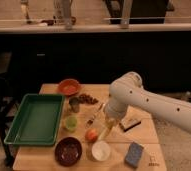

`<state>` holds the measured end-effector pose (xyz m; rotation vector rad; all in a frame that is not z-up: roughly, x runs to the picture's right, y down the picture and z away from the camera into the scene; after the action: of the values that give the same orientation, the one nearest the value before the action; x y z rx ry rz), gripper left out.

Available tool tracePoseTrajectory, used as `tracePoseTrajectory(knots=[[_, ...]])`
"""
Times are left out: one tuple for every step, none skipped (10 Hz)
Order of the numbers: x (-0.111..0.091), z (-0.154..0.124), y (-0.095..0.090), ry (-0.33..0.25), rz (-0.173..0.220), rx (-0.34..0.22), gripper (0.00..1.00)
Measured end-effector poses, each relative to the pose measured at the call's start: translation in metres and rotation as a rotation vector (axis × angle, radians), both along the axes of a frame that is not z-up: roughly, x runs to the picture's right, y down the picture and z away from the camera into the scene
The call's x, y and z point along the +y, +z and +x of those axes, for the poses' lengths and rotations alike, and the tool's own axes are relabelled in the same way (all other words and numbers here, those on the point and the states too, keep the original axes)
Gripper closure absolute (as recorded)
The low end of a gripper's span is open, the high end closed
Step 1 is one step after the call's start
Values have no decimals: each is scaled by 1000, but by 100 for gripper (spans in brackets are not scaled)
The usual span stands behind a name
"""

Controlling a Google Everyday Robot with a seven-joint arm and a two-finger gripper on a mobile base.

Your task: Place banana in paper cup

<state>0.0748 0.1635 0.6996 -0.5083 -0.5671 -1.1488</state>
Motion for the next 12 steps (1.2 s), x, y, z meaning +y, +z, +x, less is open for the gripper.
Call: tracePoseTrajectory(knots=[[6, -16, -4, -18, 2, -21, 100], [10, -30, -9, -42, 7, -43, 100], [12, -40, -15, -60, 13, -60, 100], [15, -46, -20, -73, 18, -71, 100], [20, -51, -28, -90, 24, -82, 100], [23, -54, -32, -100, 26, -86, 100], [30, -54, -36, -109, 22, -86, 100], [37, -52, -38, -111, 14, -81, 100], [41, -48, -37, -104, 8, -75, 100], [45, -46, -37, -100, 2, -71, 100], [49, -43, -36, -93, -6, -65, 100], [52, -40, -35, -86, -13, -60, 100]])
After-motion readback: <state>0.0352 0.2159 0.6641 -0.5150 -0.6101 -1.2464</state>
